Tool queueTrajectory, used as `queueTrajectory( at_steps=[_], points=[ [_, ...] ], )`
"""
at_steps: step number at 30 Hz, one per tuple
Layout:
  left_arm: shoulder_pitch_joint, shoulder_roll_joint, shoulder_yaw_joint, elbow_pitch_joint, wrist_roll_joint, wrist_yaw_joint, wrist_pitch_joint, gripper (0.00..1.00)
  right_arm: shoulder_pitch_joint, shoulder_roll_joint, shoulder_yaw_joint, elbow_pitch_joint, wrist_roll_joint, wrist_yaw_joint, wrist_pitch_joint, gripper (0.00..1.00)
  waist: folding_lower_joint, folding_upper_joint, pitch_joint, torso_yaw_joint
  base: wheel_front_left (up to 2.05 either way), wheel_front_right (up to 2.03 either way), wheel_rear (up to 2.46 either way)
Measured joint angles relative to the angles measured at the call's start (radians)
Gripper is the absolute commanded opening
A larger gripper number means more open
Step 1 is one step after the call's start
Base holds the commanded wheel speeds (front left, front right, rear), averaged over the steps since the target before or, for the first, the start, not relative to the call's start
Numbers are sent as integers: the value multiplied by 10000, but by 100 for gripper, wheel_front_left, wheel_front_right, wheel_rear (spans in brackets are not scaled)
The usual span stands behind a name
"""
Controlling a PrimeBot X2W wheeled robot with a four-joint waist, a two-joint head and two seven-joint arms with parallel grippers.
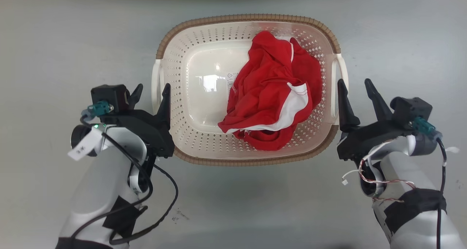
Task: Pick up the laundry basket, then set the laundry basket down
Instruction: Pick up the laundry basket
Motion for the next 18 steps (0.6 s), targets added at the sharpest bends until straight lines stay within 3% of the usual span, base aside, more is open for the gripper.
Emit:
queueTrajectory(
  at_steps=[9,14,15,16,17,18],
  points=[
    [-1091,13,44,1218,-153,-424,523,100,-965,146,238,1221,61,261,299,100,0,-1,335,-78,0,0,0],
    [-1426,-36,159,1839,-433,-439,675,100,-1347,251,357,1820,77,395,382,100,1,-1,463,-76,0,0,0],
    [-1459,-50,199,1946,-512,-439,700,85,-1379,267,364,1919,98,407,437,100,0,-1,475,-71,0,0,0],
    [-1512,-54,222,2063,-525,-439,700,36,-1409,278,382,2044,102,439,437,28,0,-1,486,-66,0,0,0],
    [-1570,-59,295,2148,-552,-443,700,0,-1436,288,384,2142,130,443,437,0,0,-1,496,-61,0,0,0],
    [-1619,-84,360,2205,-671,-531,698,0,-1488,297,372,2245,178,447,466,0,0,-2,507,-55,0,0,0]
  ],
)
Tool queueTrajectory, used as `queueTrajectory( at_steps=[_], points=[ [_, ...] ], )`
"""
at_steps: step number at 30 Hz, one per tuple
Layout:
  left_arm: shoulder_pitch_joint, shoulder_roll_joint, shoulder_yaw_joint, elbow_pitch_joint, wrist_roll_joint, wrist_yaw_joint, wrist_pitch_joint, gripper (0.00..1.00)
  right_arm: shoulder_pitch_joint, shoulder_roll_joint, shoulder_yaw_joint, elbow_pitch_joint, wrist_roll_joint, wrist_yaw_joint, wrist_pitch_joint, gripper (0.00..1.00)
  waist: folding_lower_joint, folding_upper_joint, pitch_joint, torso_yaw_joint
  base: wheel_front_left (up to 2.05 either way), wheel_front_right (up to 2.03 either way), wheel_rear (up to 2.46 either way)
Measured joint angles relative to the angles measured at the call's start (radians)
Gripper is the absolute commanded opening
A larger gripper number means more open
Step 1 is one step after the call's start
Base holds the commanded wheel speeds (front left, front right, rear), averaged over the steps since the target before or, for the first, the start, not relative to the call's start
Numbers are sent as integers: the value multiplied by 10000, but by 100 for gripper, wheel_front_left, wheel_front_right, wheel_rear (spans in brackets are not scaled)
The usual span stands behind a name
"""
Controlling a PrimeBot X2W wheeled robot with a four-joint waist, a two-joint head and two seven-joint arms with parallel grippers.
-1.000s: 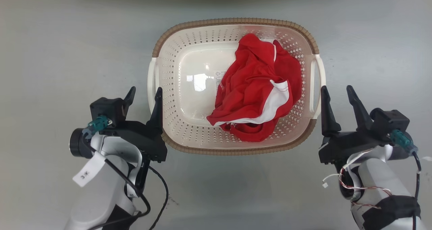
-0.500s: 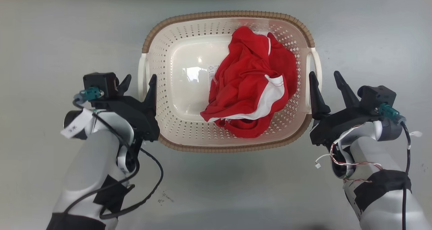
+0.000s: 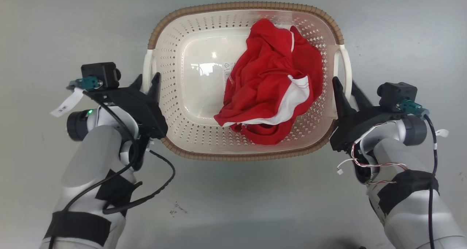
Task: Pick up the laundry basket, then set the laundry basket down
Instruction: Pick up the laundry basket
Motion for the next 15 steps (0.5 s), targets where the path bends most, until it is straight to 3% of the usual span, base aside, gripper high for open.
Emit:
queueTrajectory(
  at_steps=[15],
  points=[
    [-188,-389,-128,1475,-90,-190,-219,0,-241,276,178,1480,153,270,-56,0,0,0,-564,84,0,0,0]
  ],
)
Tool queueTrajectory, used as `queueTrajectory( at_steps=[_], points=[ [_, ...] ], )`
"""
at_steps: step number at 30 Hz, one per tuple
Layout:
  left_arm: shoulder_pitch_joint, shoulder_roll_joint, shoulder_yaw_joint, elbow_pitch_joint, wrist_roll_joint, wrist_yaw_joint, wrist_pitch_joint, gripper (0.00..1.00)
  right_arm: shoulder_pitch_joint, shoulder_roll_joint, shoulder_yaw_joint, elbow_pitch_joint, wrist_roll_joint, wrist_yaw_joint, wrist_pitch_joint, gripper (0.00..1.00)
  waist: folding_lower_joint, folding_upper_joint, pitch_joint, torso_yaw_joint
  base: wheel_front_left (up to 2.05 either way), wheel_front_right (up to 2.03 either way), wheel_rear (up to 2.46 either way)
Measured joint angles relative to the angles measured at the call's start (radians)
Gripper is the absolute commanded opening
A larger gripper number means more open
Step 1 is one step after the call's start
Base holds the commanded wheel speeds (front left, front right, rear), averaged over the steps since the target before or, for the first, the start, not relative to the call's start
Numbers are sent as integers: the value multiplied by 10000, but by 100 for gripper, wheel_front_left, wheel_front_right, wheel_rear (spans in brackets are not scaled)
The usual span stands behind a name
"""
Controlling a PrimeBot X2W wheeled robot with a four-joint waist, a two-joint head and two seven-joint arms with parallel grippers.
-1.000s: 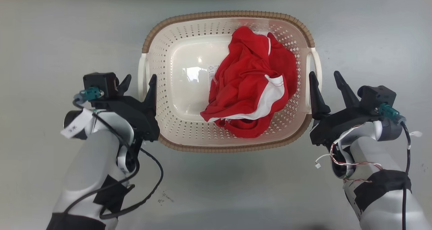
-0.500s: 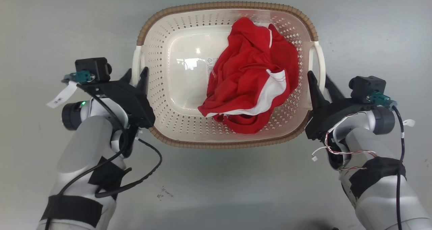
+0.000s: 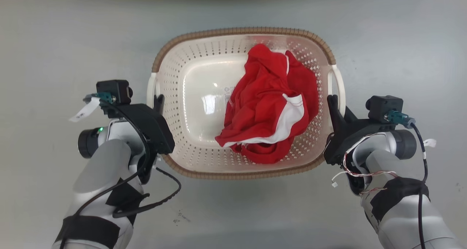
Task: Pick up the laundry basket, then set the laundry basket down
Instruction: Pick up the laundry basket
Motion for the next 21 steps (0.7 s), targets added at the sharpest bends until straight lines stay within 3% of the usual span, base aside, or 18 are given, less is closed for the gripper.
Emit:
queueTrajectory(
  at_steps=[21],
  points=[
    [840,-242,-105,1499,-527,-280,-136,0,684,244,290,1459,339,351,-79,0,-1,0,-2314,74,0,0,0]
  ],
)
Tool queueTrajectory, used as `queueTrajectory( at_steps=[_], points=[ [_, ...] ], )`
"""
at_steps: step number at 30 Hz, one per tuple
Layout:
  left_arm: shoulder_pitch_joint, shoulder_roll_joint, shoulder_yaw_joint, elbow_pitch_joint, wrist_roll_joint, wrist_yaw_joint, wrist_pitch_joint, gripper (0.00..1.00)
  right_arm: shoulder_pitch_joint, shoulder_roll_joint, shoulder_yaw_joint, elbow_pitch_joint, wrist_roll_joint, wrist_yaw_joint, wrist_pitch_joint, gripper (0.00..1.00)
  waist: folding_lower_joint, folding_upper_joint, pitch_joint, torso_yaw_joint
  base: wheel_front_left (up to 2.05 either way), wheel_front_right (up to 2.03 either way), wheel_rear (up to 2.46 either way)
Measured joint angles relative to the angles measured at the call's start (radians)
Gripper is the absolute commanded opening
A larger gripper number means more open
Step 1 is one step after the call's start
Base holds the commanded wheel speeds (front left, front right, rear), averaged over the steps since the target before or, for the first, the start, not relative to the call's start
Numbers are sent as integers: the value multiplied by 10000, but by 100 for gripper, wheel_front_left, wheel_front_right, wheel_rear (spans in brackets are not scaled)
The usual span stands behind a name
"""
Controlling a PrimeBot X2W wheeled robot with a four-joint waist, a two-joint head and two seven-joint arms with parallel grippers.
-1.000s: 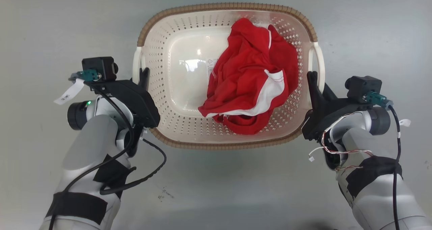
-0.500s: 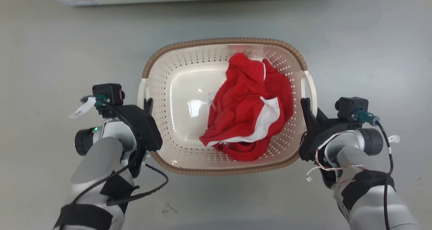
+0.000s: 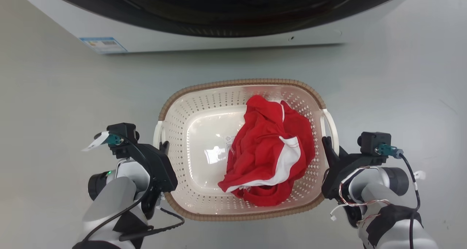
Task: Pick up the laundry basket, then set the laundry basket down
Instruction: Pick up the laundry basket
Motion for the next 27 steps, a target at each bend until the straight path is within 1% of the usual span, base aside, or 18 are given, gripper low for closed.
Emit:
queueTrajectory(
  at_steps=[10,25,27],
  points=[
    [450,-52,-35,245,-360,-56,336,0,487,61,186,326,299,75,109,0,-1,0,-1329,-23,0,0,0],
    [1198,-27,-529,431,-811,-56,1371,0,1442,63,725,397,1214,157,940,0,-2,-1,-3233,-82,0,0,0],
    [1343,-17,-617,449,-1007,-56,1492,0,1571,63,792,403,1327,157,1068,0,-2,-1,-3475,-89,0,0,0]
  ],
)
